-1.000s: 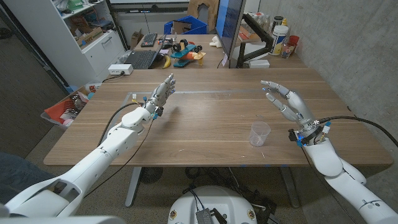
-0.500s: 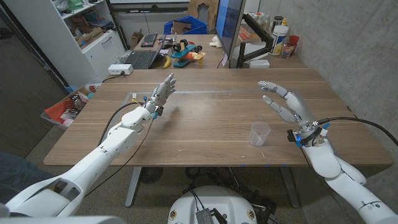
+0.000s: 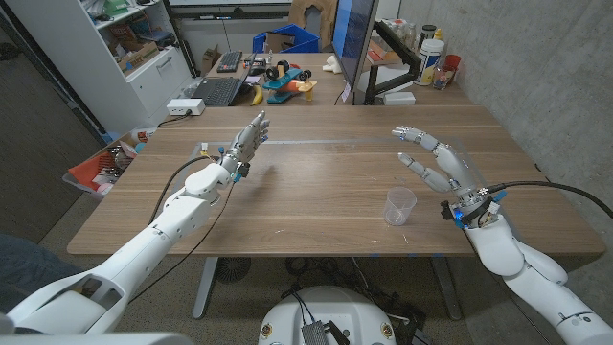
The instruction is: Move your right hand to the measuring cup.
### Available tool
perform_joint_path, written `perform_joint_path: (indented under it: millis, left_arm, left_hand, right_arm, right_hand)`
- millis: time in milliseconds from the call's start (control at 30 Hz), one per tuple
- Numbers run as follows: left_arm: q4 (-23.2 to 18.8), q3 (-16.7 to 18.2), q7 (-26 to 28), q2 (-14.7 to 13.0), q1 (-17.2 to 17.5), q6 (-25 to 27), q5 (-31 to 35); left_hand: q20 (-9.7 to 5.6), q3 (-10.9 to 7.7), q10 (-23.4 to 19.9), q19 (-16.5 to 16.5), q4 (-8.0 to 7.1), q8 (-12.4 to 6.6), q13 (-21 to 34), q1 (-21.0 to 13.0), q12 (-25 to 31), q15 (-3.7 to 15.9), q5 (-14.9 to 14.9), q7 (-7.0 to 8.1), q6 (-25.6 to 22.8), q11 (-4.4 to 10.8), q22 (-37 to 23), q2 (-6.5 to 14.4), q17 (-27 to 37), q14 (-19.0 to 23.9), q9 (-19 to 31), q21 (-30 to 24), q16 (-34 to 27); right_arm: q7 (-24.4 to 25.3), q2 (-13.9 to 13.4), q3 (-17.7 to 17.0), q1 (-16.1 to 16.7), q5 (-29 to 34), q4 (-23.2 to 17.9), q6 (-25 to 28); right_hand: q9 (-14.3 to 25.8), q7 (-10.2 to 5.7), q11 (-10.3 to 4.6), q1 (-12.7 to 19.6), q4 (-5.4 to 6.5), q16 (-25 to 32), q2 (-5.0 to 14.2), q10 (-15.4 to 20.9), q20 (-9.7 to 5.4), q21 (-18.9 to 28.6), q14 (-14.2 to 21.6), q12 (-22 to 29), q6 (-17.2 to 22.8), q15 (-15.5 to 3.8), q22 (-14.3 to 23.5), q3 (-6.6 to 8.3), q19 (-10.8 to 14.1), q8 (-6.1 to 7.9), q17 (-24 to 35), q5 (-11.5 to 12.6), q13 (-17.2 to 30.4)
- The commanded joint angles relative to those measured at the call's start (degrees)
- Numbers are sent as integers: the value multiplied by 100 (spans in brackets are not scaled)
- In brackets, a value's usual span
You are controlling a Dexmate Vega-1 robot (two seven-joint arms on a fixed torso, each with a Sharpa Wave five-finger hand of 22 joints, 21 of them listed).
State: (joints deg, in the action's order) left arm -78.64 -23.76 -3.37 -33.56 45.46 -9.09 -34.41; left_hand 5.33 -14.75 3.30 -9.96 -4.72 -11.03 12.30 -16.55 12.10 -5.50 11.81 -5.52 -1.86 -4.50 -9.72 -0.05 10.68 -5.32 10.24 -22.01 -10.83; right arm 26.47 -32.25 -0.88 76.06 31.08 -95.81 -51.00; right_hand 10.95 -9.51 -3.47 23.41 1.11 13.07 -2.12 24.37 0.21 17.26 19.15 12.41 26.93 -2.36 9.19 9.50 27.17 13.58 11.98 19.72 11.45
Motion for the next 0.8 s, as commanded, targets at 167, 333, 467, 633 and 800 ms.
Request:
perform_joint_path:
  millis: [167,333,467,633,800]
  left_arm:
    - [0,31,-50,-39,4,-20,-25]
    - [-20,40,-42,-50,2,-17,-23]
    - [-15,37,-52,-48,-6,-21,-21]
    - [10,26,-54,-26,-20,-22,-21]
    - [46,20,-61,1,-25,-57,-20]
  left_hand:
    - [-24,9,-4,2,22,-16,7,34,20,-30,20,-26,-48,-30,-27,18,6,38,18,23,-43]
    - [-19,17,-2,0,21,-16,2,43,19,-20,22,-25,-57,-23,-28,16,6,33,18,38,-41]
    - [-19,22,0,-4,20,-14,-2,49,18,-19,23,-25,-57,-23,-28,16,7,23,18,50,-37]
    - [-7,26,6,-6,20,-11,-6,55,16,-17,24,-24,-57,-17,-29,18,7,22,18,64,-37]
    - [0,30,8,-6,20,-10,-10,59,15,-18,25,-29,-60,-10,-29,20,7,21,18,77,-37]
  right_arm:
    - [467,-297,114,113,491,-292,419]
    - [622,-416,176,151,596,-342,556]
    - [675,-532,219,191,588,-395,666]
    - [719,-674,259,226,588,-461,800]
    - [769,-824,287,266,709,-554,987]
  right_hand:
    - [-3,-33,-34,3,-24,-24,-25,13,1,-82,-2,-13,45,-121,33,4,-76,-26,13,60,13]
    - [-3,-28,-31,0,-23,-34,-21,20,5,-102,-23,-14,59,-112,34,3,-85,-28,13,72,13]
    - [-3,-24,-24,-2,-23,-36,-19,25,9,-114,-24,-15,85,-116,34,3,-86,-24,13,80,13]
    - [-3,-23,-2,-6,-23,-48,-17,-13,42,-145,-50,-35,104,-102,35,0,-103,-29,13,98,12]
    - [-3,-25,-1,-8,-23,-54,-15,-27,57,-164,-64,-44,108,-94,36,-1,-113,-35,13,109,11]
